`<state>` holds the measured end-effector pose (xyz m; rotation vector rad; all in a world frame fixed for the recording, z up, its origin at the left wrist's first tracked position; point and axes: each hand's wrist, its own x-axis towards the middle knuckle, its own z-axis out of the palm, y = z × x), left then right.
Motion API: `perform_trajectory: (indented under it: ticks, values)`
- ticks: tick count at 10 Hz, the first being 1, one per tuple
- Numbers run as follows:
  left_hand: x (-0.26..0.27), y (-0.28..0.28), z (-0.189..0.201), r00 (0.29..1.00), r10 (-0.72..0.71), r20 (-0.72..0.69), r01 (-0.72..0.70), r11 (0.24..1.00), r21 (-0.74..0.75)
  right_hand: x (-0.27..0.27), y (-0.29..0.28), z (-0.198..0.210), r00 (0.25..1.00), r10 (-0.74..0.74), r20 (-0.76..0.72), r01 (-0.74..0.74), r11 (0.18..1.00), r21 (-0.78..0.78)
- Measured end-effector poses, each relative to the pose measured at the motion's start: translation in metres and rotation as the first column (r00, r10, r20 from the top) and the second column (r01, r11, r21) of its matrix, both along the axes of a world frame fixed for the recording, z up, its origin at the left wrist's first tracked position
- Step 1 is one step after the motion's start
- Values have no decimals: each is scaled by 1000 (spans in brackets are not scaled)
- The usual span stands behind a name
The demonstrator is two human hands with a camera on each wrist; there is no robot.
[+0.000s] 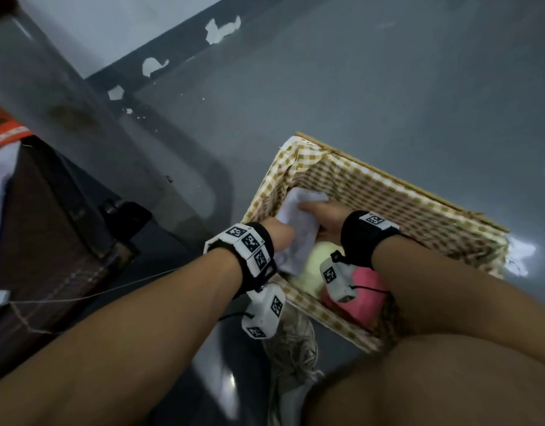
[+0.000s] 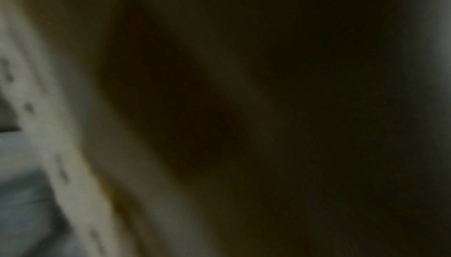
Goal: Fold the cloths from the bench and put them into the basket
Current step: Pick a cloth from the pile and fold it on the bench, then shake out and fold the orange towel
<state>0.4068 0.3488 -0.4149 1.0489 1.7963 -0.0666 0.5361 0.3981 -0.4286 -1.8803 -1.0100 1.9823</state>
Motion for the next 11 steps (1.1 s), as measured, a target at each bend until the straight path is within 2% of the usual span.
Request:
perform_trajectory:
  ticks: [1, 2, 3, 5, 7, 8, 9, 10, 11]
  values:
    - [1, 0, 21, 985, 164, 48, -166, 985, 48, 0, 2, 22, 971, 192, 143, -196, 980, 19]
    - [-4, -3, 46, 950, 262, 168, -280, 956, 91, -2, 1, 62, 837, 274, 473, -396, 901, 178]
    - [-15, -16, 91, 879, 321, 353, -388, 912, 136, -15, -5, 112, 752, 384, 535, -592, 750, 294]
    - [-89, -59, 186, 861, 187, 474, -357, 885, 300, -92, -41, 209, 711, 591, 381, -702, 617, 354]
    - [-209, -147, 253, 868, 242, 434, -437, 788, 433, -210, -98, 276, 557, 761, 332, -795, 373, 478]
    - [-262, -196, 266, 886, 326, 329, -459, 715, 528, -273, -132, 286, 450, 823, 346, -839, 257, 479]
    - [-306, -244, 258, 881, 471, 47, -381, 647, 660, -329, -162, 284, 363, 858, 363, -878, 184, 441]
    - [-337, -279, 242, 846, 516, -137, -324, 700, 636, -370, -179, 275, 307, 851, 426, -896, 108, 430]
    - [-358, -292, 224, 799, 557, -229, -322, 716, 619, -393, -184, 254, 261, 746, 613, -894, -54, 445]
